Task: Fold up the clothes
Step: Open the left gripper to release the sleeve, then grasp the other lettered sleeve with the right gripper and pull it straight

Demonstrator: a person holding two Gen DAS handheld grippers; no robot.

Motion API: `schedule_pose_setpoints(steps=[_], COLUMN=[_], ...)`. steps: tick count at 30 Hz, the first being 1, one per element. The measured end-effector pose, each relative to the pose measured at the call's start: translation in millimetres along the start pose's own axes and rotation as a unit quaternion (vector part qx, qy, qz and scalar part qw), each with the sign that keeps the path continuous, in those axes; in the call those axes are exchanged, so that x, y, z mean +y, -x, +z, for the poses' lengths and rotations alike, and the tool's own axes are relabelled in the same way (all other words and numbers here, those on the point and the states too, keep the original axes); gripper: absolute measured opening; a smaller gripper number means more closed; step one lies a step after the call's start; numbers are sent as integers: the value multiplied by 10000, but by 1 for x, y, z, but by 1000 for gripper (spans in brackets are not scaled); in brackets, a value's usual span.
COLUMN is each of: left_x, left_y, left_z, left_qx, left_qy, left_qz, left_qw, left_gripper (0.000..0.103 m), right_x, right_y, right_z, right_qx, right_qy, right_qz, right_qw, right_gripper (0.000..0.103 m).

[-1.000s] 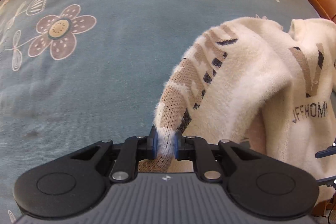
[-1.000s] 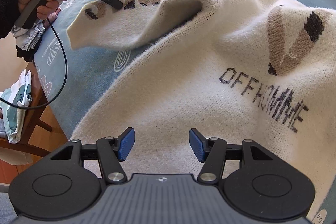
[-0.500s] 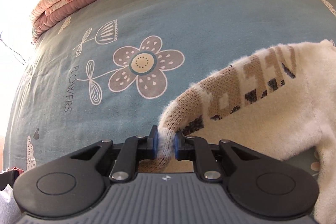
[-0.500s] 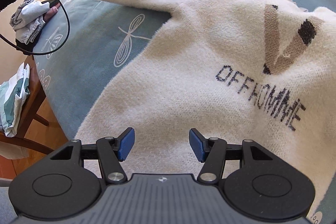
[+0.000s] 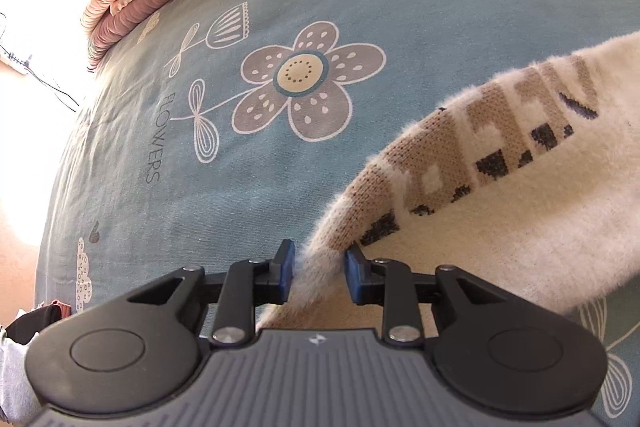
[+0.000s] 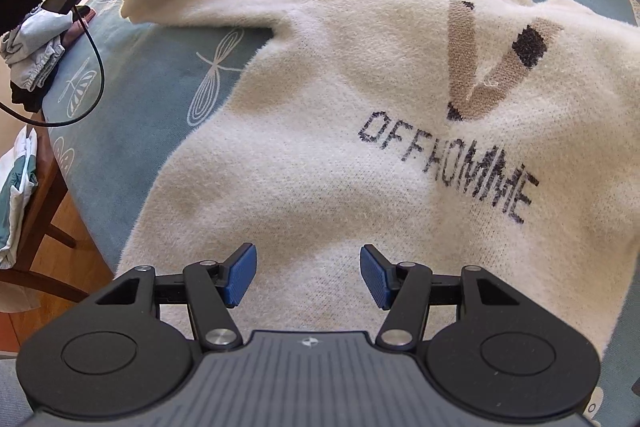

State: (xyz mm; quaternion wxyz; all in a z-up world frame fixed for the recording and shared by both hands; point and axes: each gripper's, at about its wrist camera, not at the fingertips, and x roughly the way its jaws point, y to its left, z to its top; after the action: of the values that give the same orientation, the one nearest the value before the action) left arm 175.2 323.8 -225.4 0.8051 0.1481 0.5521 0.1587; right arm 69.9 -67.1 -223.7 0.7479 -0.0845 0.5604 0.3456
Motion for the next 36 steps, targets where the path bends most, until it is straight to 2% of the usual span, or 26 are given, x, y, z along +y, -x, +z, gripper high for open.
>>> schedule_pose_setpoints(steps=[3,4,6,8,11,12,14,15,16,18,20,23,26,27,28,30,31,33,34,36], left_x=[-2,-5,-18,-49,-118,-140,-184,-202,-215,-230,-230,-218,-207,-206,-205,-205,-208,-225,-237,-254], left_y=[29,42,68,87,104,106,105,100,92,80,81,86,90,96,104,123,132,143,145,141], left_z=[-13,-20,-34,-47,-60,-62,-66,-68,-70,-75,-85,-94,-93,-92,-92,-98,-101,-116,-125,-143], left_qx=[-177,-294,-473,-500,-508,-565,-656,-652,-630,-562,-910,-879,-632,-602,-682,-933,-1036,-1173,-1171,-987], left_qy=[85,198,301,191,-252,-373,-550,-568,-580,-823,-1403,-2031,-2129,-2145,-2165,-2183,-2184,-2356,-2503,-2725], left_qz=[15,-161,-967,-1932,-3176,-3447,-3855,-3929,-3883,-3605,-3383,-2933,-2611,-2462,-2429,-2728,-2931,-3349,-3481,-3602], left_qw=[9998,9992,9937,9797,9465,9363,9187,9155,9175,9274,9261,9300,9394,9433,9431,9323,9250,9047,8958,8867], left_gripper=[34,34,38,39,39,42,42,42,42,41,44,44,43,36,37,39,42,44,45,47], right_x=[-7,-10,-19,-27,-37,-39,-42,-44,-45,-48,-49,-49,-47,-42,-36,-20,-12,2,9,21], right_y=[8,10,15,15,8,4,-6,-10,-15,-21,-19,-14,-9,-5,-1,9,12,12,8,-9], right_z=[-2,-2,-5,-9,-10,-11,-11,-12,-13,-16,-23,-42,-61,-63,-64,-64,-64,-63,-63,-63], right_qx=[-123,-164,-245,-326,-366,-386,-368,-343,-318,-232,-205,-64,135,167,179,71,-34,-190,-174,13], right_qy=[-188,-251,-417,-531,-661,-699,-691,-651,-612,-514,-331,6,234,343,456,655,690,701,726,789], right_qz=[-153,-204,-325,-522,-707,-713,-710,-731,-752,-779,-785,-896,-1015,-1095,-1182,-1168,-965,-462,-292,-123], right_qw=[9996,9993,9983,9967,9946,9942,9944,9946,9948,9954,9962,9960,9945,9933,9918,9910,9929,9963,9968,9968], right_gripper=[62,62,62,62,62,62,62,62,62,62,62,62,62,62,62,63,63,65,66,66])
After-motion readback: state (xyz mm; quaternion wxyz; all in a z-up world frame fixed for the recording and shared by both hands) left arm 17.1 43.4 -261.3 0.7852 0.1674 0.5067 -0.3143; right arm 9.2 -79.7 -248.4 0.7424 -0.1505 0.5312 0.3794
